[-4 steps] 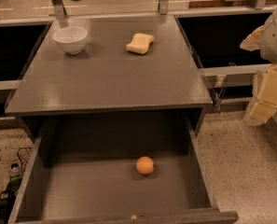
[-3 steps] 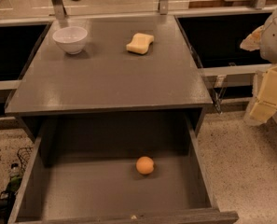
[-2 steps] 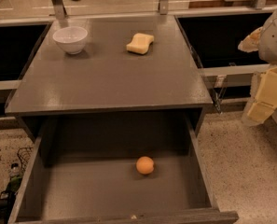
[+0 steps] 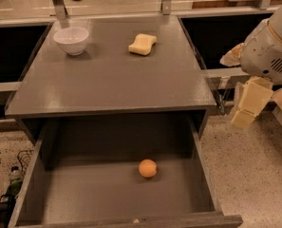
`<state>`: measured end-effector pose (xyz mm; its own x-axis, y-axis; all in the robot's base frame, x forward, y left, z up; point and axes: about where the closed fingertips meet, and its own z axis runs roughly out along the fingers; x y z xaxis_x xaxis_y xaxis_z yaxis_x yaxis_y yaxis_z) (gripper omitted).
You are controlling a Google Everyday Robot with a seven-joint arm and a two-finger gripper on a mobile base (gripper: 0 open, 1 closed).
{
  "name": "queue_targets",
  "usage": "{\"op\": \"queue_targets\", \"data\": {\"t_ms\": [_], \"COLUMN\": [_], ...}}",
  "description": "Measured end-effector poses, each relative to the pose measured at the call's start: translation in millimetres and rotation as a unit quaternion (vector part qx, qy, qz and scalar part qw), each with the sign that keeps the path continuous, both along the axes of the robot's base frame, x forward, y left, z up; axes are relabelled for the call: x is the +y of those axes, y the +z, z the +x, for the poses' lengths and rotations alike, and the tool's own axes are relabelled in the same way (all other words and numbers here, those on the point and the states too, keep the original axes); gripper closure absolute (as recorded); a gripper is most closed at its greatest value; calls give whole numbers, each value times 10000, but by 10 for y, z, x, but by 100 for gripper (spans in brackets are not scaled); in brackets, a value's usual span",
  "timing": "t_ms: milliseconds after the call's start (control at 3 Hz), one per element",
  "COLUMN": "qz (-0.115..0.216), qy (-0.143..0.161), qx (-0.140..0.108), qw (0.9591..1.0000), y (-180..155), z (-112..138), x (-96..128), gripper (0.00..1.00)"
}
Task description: Pick orange from top drawer and place on counter
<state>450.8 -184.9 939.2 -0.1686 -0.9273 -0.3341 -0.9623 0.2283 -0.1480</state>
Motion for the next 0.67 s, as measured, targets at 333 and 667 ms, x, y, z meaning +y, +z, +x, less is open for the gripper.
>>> {"op": "queue_targets", "data": {"t_ms": [333,667], "qz": [254,270], "qy": [228,324], "qx": [203,220], "qw": [9992,9989], "y": [-124,-133], "z": [49,41], "x": [91,119], "gripper": [0,0]}}
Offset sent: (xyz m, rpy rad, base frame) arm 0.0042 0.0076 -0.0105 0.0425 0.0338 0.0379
